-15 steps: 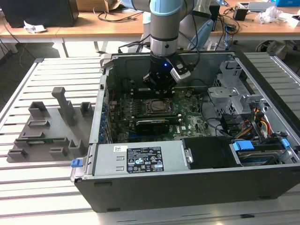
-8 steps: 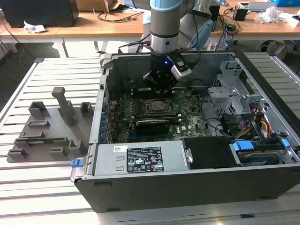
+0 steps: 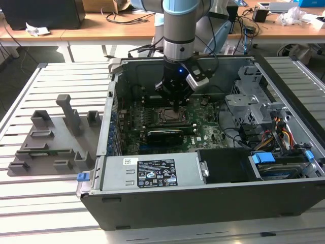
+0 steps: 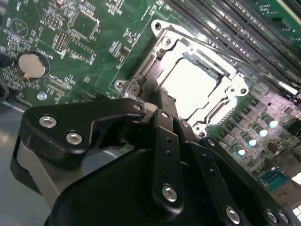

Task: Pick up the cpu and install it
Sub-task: 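Install the first cpu locking lever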

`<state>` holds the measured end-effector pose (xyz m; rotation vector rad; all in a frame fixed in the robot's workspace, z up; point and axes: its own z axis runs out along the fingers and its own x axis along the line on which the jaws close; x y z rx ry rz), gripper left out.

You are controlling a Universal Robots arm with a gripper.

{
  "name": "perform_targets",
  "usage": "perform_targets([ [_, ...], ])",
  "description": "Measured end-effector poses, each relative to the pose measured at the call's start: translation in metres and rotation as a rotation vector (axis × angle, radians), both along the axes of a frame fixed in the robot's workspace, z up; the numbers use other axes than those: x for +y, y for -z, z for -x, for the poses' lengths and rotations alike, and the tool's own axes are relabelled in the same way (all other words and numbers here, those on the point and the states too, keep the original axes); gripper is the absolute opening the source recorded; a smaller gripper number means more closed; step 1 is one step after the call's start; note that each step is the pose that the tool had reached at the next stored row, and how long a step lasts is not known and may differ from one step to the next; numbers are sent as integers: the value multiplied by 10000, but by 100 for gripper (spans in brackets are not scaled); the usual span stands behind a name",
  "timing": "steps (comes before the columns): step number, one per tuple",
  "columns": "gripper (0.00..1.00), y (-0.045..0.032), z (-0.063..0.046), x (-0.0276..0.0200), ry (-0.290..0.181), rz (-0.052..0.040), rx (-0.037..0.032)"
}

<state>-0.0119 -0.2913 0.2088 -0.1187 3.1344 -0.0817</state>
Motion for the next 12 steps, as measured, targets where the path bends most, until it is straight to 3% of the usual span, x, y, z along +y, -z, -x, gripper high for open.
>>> perform_targets([
  [3,11,1,0,-72,-1,3,1],
  [10,11,-6,-4,-77,0,5,2],
  [12,11,-51,-4,-76,-1,10,1],
])
